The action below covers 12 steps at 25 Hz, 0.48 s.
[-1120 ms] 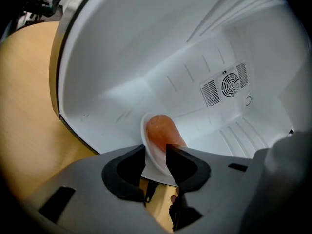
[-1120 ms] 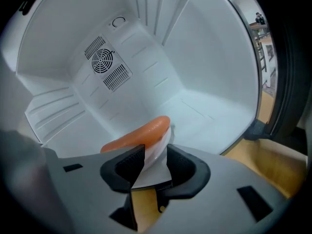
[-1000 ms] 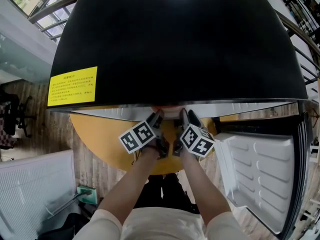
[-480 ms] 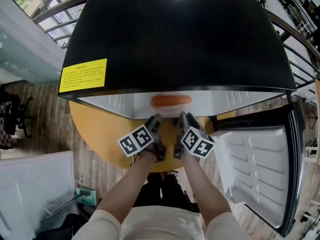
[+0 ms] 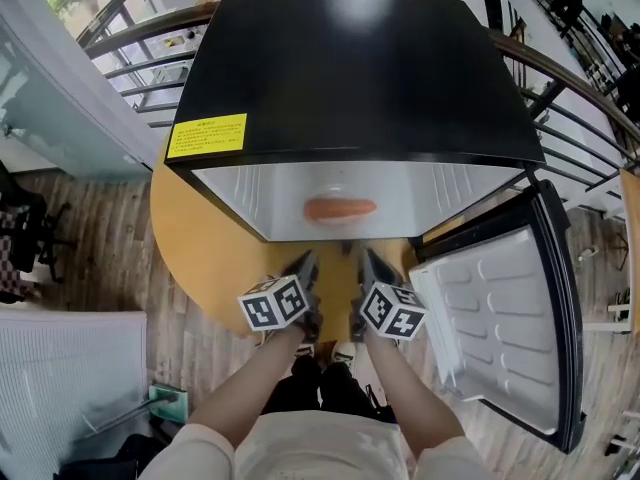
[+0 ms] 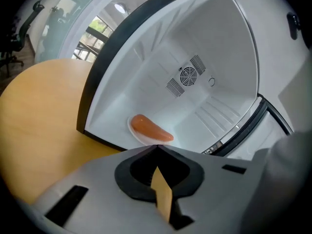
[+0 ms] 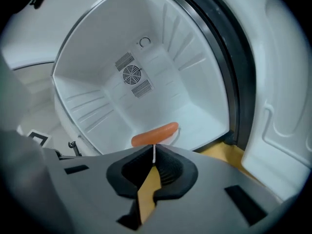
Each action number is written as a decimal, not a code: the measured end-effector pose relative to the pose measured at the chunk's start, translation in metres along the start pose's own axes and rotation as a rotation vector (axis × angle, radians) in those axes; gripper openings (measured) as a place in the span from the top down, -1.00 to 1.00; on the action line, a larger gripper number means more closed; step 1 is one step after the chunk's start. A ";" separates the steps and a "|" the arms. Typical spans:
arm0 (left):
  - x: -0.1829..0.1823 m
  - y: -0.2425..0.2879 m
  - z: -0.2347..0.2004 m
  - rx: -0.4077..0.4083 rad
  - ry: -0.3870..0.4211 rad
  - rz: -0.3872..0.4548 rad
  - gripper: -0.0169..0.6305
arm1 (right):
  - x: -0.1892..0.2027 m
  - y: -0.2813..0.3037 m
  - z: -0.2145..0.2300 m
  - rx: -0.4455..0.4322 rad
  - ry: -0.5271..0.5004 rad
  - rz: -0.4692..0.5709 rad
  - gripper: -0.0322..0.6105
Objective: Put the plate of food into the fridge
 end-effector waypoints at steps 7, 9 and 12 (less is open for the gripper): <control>0.016 -0.049 0.052 0.030 0.230 -0.098 0.87 | 0.008 -0.067 -0.009 -0.082 -0.099 -0.004 0.81; 0.021 -0.066 0.067 0.047 0.281 -0.116 0.87 | 0.009 -0.089 -0.012 -0.093 -0.137 -0.022 0.81; 0.027 -0.085 0.084 0.060 0.338 -0.133 0.87 | 0.012 -0.116 -0.014 -0.104 -0.197 -0.041 0.81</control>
Point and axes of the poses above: the fingertips, and each gripper's own axes: y forward along the fingers, z to its right, x out of its underside, the point moved 9 cm from there along -y, backward along the fingers, and after that the axes turned 13 degrees about x, right-handed, at the moved point
